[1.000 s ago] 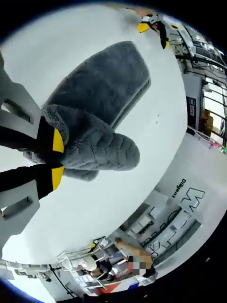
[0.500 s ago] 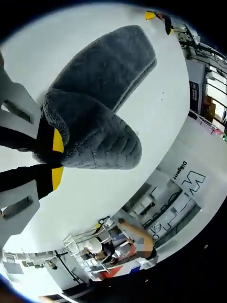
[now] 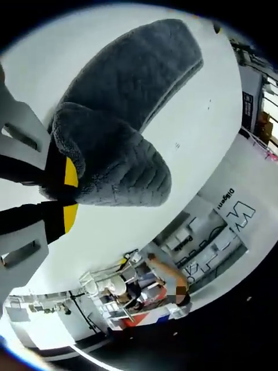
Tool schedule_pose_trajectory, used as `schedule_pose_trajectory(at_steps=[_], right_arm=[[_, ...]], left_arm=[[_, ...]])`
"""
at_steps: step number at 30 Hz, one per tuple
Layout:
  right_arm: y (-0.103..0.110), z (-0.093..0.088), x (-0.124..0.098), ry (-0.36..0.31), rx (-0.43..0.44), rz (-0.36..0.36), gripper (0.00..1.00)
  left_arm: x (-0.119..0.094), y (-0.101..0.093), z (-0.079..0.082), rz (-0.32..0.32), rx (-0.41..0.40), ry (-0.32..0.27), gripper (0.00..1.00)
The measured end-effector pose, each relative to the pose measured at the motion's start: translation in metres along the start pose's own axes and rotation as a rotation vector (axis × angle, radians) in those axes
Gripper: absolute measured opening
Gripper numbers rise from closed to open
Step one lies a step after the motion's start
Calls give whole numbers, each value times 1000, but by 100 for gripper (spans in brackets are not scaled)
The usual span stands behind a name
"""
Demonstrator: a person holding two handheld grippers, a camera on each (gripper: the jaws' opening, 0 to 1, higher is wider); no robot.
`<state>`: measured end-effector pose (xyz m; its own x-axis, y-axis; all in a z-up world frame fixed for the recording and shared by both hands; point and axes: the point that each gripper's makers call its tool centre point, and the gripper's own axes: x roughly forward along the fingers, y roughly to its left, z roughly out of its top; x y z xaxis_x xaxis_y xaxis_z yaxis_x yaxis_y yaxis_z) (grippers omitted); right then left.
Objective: Open the folded towel by lifting each exposed corner and separating the folded layers until the towel lies flat within the target outline without major curled edges
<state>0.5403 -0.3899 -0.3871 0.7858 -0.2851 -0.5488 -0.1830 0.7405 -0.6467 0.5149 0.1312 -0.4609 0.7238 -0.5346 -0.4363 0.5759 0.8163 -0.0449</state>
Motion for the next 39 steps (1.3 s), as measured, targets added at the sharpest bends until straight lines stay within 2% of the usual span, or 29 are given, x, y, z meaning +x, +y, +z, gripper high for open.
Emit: schedule_pose_trajectory(at_steps=[5,9,19,29,36,39], right_arm=[[-4,1,4,-5,0,-12,4],[-15,2,4,-26,29,-51,4],[-27,-23,7,18,84,-65,4],[-34,-37,21,32,64,-45,4],[-39,-36,33,28,-11,-34,4],[-39,-44,36,46,-39,-14,4]], left_arm=[[0,0,0,-1,0,1,97],[0,0,0,0,0,1,97],[3,-1,-3,-5,7,18,97],[4,-2,-5,-2,10,27,97],[4,-3,-5,-1,16,28,97],[5,-3,-6,-2,16,32,97]])
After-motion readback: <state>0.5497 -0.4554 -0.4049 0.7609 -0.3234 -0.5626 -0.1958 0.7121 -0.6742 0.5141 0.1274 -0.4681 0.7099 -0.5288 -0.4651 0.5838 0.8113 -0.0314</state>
